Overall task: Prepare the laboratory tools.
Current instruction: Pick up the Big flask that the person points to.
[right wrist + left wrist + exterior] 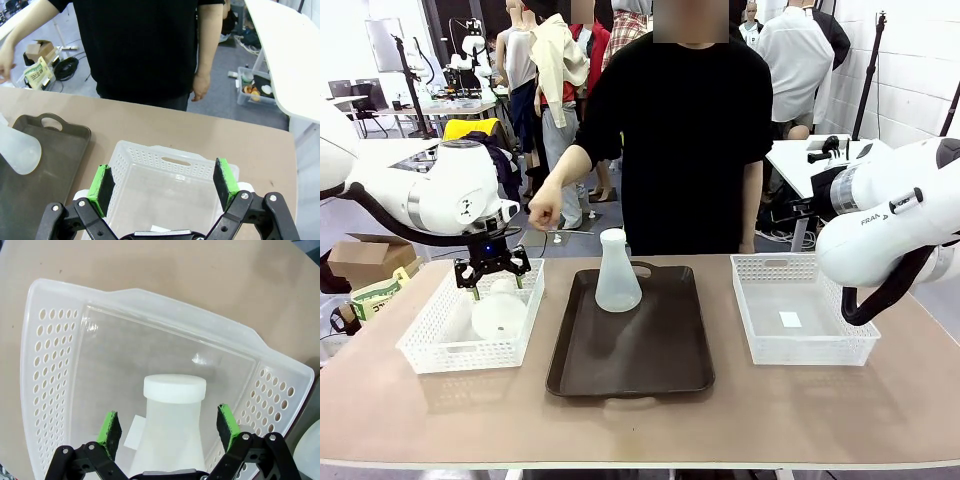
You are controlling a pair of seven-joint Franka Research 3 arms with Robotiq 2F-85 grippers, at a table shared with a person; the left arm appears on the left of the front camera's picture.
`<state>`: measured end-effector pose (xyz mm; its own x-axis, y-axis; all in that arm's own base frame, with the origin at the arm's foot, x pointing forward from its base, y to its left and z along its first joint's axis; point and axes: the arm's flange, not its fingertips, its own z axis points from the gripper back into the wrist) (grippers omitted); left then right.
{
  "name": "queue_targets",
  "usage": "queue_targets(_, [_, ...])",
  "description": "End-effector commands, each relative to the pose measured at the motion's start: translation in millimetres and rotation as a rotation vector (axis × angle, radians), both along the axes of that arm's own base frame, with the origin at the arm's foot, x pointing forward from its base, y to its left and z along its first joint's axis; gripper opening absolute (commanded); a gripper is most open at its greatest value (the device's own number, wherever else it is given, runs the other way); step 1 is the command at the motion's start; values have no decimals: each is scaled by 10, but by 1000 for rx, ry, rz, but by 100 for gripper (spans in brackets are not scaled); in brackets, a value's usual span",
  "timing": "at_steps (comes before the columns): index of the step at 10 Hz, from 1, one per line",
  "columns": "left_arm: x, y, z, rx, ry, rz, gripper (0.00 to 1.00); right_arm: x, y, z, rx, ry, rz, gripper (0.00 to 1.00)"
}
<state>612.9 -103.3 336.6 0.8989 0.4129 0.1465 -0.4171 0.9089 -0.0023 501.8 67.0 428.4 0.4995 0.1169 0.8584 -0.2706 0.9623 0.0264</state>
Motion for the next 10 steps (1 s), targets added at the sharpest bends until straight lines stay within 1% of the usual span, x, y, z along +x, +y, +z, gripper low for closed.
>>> queue_targets(1, [74,-10,-37,12,-25,-9,100,-3,3,-8,4,-29,0,100])
queue_targets(2, [89,-12,-48,7,-20,-13,100,-3,3,-8,4,-29,0,100])
queue_targets(3, [107,-12,-72,1,-6,-18,94,-3,3,-8,4,-29,0,100])
queue_targets(4, [110,-13,-84,2,-3,-24,81,-3,3,-8,4,-29,0,100])
queue_targets(8, [121,-3,-79,16,2,-22,4,-3,3,-8,4,-29,0,100])
queue_targets(9, [121,-2,-83,18,3,-21,0,-3,3,-8,4,-29,0,100])
queue_targets(10, [121,-4,-85,20,9,-20,0,-3,3,-8,4,-29,0,100])
